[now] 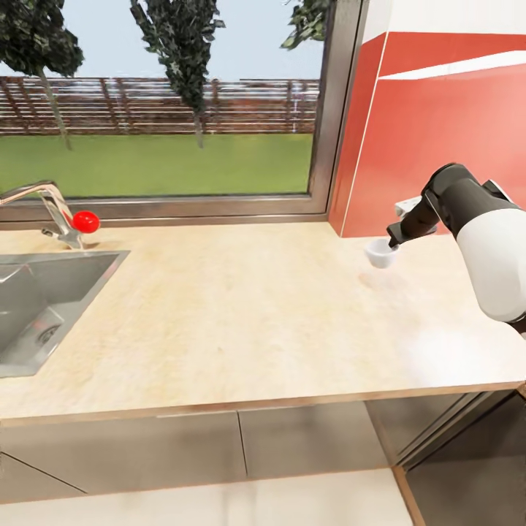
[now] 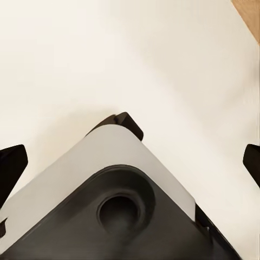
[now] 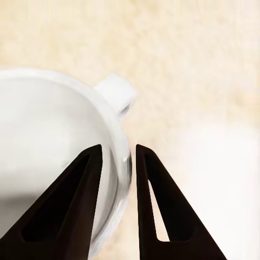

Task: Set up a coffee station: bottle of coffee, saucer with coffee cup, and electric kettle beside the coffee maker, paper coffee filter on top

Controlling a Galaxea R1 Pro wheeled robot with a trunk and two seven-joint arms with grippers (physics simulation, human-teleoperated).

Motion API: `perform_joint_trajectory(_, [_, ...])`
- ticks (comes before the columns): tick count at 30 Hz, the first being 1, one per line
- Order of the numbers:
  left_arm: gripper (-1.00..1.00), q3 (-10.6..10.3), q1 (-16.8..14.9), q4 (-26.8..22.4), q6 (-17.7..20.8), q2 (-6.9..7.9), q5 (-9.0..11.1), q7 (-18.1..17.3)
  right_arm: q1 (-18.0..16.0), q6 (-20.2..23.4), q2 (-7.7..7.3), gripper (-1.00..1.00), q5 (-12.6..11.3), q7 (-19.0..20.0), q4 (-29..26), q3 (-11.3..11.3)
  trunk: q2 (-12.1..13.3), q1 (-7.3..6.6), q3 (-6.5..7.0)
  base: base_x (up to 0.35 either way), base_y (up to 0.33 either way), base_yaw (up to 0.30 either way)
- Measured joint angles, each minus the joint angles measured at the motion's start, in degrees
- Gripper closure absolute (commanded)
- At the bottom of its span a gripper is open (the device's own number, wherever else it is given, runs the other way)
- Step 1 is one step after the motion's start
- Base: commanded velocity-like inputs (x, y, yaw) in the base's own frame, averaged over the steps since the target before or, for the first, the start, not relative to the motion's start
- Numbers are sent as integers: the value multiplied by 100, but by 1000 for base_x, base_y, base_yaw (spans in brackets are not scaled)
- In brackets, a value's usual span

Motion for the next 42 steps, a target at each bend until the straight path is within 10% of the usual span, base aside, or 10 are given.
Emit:
perform_joint_trajectory(3, [-100,0,0,0,-1,1,0,-1,0,-2,-1,100,-6,691,-23,-15,120,-66,54,0,0,0])
perform_joint_trajectory(20, [-100,-4,0,0,-8,1,0,0,139,-9,7,100,16,1852,-1215,69,323,-176,144,0,0,0])
perform_joint_trajectory(25, [-100,-7,0,1,-9,1,0,-1,987,24,6,100,20,2087,-3013,539,323,-176,144,0,0,0])
perform_joint_trajectory(27, [-100,-5,-1,1,-9,1,0,-1,1373,41,-2,100,32,2763,-3944,639,322,-177,144,0,0,0])
perform_joint_trajectory(42, [-100,0,0,-1,-9,1,0,-2,1523,3,-129,100,162,3607,-4305,661,323,-176,144,0,0,0])
